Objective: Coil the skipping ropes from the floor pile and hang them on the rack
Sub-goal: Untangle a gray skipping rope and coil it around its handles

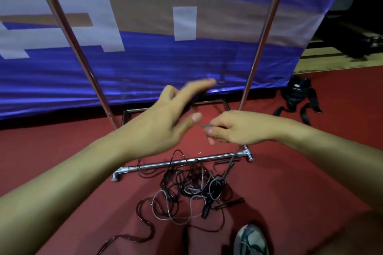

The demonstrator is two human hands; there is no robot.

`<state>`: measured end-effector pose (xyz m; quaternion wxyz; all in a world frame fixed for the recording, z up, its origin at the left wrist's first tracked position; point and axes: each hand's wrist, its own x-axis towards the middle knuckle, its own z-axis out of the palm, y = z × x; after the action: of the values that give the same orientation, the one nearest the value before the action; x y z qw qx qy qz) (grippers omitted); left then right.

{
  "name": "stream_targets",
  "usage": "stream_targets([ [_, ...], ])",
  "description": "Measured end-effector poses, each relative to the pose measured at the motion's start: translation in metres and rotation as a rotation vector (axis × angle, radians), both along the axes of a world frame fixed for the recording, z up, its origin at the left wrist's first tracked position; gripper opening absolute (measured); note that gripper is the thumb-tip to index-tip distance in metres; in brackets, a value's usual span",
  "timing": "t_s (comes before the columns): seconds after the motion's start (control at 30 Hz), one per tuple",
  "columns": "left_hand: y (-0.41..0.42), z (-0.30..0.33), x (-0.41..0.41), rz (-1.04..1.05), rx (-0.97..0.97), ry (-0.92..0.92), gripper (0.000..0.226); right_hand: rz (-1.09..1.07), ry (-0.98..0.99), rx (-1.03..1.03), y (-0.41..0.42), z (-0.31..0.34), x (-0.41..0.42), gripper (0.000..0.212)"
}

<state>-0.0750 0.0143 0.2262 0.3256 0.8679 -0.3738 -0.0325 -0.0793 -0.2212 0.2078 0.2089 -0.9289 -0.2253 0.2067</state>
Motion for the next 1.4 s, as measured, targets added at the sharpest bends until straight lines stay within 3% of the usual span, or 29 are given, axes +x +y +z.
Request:
stream_targets([
  [0.07, -0.007, -0.006, 0.002, -0.013, 0.152, -0.047, 0.062, 0.017, -0.006, 0.054, 0.005, 0.013, -0.004, 0.037],
  [0.17, -0.009, -0.015, 0.007, -0.018, 0.061, 0.085, 0.072, -0.011, 0.01, 0.184, 0.006, 0.026, -0.004, 0.038],
  [0.2, -0.011, -0.015, 0.008, -0.02, 0.044, 0.137, 0.066, -0.016, 0.019, 0.224, 0.006, 0.026, -0.004, 0.039],
  [0.3, -0.006, -0.008, 0.019, -0.003, 0.155, 0.061, 0.007, -0.047, 0.095, 0.243, 0.0, 0.019, 0.001, 0.047],
  [0.4, 0.026, -0.005, 0.044, 0.145, 0.255, 0.002, 0.021, -0.078, 0.211, 0.067, -0.027, -0.001, 0.013, 0.049],
  [0.47, 0.052, -0.006, 0.056, 0.244, 0.29, 0.064, 0.031, -0.126, 0.271, 0.119, -0.042, -0.015, 0.019, 0.044],
  [0.53, 0.065, -0.014, 0.054, 0.241, 0.349, 0.128, 0.048, -0.153, 0.211, 0.134, -0.047, -0.021, 0.022, 0.04],
  [0.6, 0.063, -0.018, 0.044, 0.174, 0.428, 0.054, 0.067, -0.091, 0.086, 0.007, -0.041, -0.019, 0.022, 0.039],
  [0.67, 0.048, -0.01, 0.029, 0.115, 0.498, -0.004, 0.06, 0.0, -0.03, -0.059, -0.028, -0.015, 0.018, 0.035],
  [0.77, 0.025, -0.01, 0.013, 0.037, 0.51, -0.02, 0.054, 0.014, -0.152, 0.079, 0.002, 0.002, 0.009, 0.031],
  [0.87, 0.015, -0.013, 0.01, 0.004, 0.266, 0.095, 0.051, -0.012, -0.243, 0.162, 0.024, 0.014, 0.003, 0.033],
  [0.93, 0.017, -0.013, 0.017, -0.007, 0.2, 0.062, 0.048, -0.044, -0.149, 0.167, 0.024, 0.014, 0.001, 0.038],
  [1.07, 0.051, -0.006, 0.042, 0.173, 0.403, -0.17, 0.056, -0.084, 0.249, -0.125, -0.008, -0.006, 0.008, 0.055],
  [1.13, 0.079, -0.007, 0.057, 0.276, 0.457, -0.193, 0.061, -0.117, 0.346, -0.091, -0.027, -0.014, 0.011, 0.052],
  [1.2, 0.097, -0.013, 0.064, 0.314, 0.521, -0.132, 0.047, -0.155, 0.283, 0.047, -0.04, -0.01, 0.012, 0.047],
  [1.27, 0.096, -0.021, 0.065, 0.331, 0.56, -0.095, 0.036, -0.071, 0.173, 0.042, -0.035, 0.001, 0.009, 0.044],
  [1.4, 0.05, -0.017, 0.043, 0.09, 0.359, 0.052, 0.057, 0.075, 0.037, 0.031, 0.006, 0.013, -0.004, 0.04],
])
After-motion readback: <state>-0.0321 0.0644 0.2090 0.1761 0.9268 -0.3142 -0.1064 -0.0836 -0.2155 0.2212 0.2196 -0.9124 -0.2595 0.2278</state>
